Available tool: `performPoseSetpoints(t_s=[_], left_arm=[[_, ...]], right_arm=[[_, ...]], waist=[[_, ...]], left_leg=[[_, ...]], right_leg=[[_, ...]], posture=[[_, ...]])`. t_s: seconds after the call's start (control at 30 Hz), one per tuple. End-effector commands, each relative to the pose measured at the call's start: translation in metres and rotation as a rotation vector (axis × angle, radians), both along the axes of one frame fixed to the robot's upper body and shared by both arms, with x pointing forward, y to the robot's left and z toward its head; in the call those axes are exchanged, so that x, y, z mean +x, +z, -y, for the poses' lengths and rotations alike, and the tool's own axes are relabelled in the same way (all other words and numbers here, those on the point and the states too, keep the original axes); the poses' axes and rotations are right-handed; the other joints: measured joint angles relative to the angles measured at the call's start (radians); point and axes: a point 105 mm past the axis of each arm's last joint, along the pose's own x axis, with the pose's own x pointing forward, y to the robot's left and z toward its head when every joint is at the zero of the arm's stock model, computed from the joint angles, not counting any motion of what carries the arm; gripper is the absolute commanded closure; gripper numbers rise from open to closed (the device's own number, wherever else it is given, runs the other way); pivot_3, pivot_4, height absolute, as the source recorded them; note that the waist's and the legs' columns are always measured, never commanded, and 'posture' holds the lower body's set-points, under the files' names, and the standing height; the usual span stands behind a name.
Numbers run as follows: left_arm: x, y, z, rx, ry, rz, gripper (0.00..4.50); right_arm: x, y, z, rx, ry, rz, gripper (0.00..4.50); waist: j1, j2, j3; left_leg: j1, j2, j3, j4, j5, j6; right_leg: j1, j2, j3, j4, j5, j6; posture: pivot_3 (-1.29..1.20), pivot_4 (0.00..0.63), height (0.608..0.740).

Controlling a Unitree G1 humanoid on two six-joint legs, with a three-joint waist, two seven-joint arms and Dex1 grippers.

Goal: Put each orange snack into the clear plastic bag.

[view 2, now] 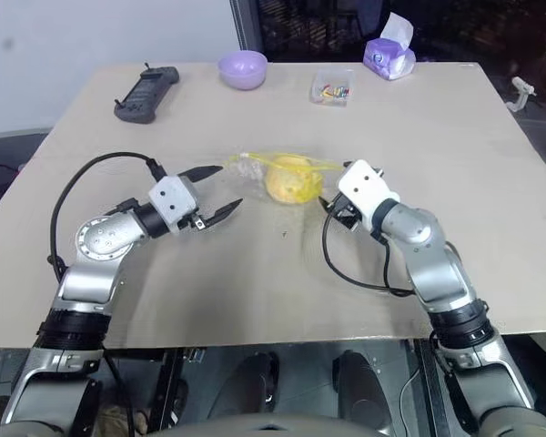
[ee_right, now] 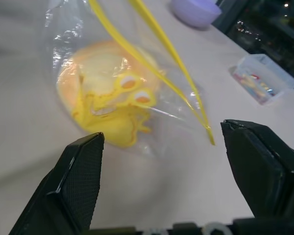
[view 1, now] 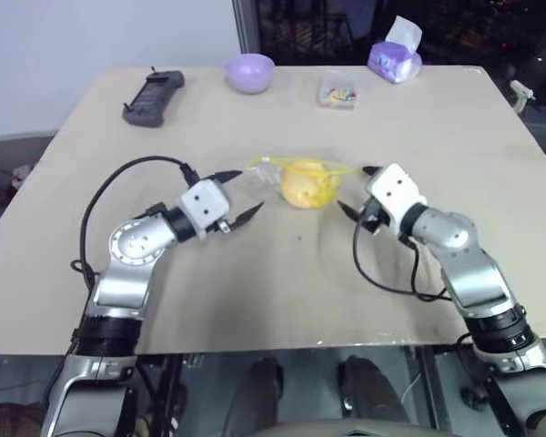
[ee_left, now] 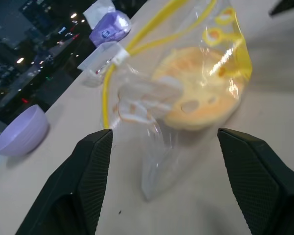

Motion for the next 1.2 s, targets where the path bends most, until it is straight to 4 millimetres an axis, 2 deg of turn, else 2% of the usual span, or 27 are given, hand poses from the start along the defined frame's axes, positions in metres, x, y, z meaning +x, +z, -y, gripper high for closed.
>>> performPoseSetpoints(t_s=[0.03, 0.23, 0.4, 0.53, 0.8, 0.93, 1.2], left_arm=[[-0.008, 0.02, 0.005, -0.01, 0.0, 0.057, 0.79], [-0.007, 0.032, -0.004, -0.062, 0.053, -0.05, 0.79], [0.005, 0.044, -0.01, -0.034, 0.117, -0.075, 0.79], [0.023, 0.046, -0.006, -0.027, 0.172, -0.067, 0.79], [0.039, 0.041, 0.003, 0.004, 0.196, -0.051, 0.79], [0.038, 0.048, 0.016, -0.011, 0.134, -0.023, 1.96], [0.035, 0.056, 0.017, -0.008, 0.113, 0.004, 1.96]], right_arm=[[-0.006, 0.02, -0.003, 0.007, 0.028, 0.062, 0.27], [-0.013, 0.023, -0.008, 0.019, 0.08, 0.035, 0.27], [-0.012, 0.03, -0.005, -0.001, 0.091, 0.043, 0.27], [-0.005, 0.031, -0.003, -0.033, 0.085, 0.054, 0.27], [0.0, 0.033, -0.001, -0.045, 0.077, 0.063, 0.27], [0.0, 0.033, 0.0, -0.054, 0.074, 0.065, 0.21], [0.001, 0.033, 0.001, -0.095, 0.079, 0.076, 0.21]], waist=[[0.001, 0.0, 0.0], [0.001, 0.0, 0.0], [0.001, 0.0, 0.0], [0.002, 0.0, 0.0], [0.0, 0.0, 0.0], [0.002, 0.0, 0.0], [0.001, 0.0, 0.0]], left_leg=[[0.0, 0.0, 0.0, 0.0, 0.0, 0.0], [0.0, 0.0, 0.0, 0.0, 0.0, 0.0], [0.0, 0.0, -0.001, 0.0, 0.0, 0.0], [0.0, 0.0, -0.001, 0.0, 0.0, 0.0], [-0.001, 0.0, 0.0, 0.0, 0.0, 0.0], [-0.001, 0.0, 0.0, 0.0, 0.0, 0.0], [-0.001, 0.0, 0.0, 0.0, 0.0, 0.0]], right_leg=[[0.0, 0.0, 0.0, 0.0, 0.0, 0.0], [0.0, 0.0, 0.0, 0.0, 0.0, 0.0], [0.0, 0.001, -0.001, 0.0, 0.0, 0.0], [0.0, 0.001, -0.001, 0.0, 0.0, 0.0], [0.0, 0.001, -0.001, -0.001, 0.0, 0.0], [0.0, 0.001, -0.001, -0.001, 0.0, 0.0], [0.0, 0.0, -0.001, -0.001, 0.0, 0.0]], posture=[[0.0, 0.15, 0.74], [0.0, 0.15, 0.74], [0.0, 0.15, 0.74], [0.0, 0.15, 0.74], [0.0, 0.15, 0.74], [0.0, 0.15, 0.74], [0.0, 0.15, 0.74]])
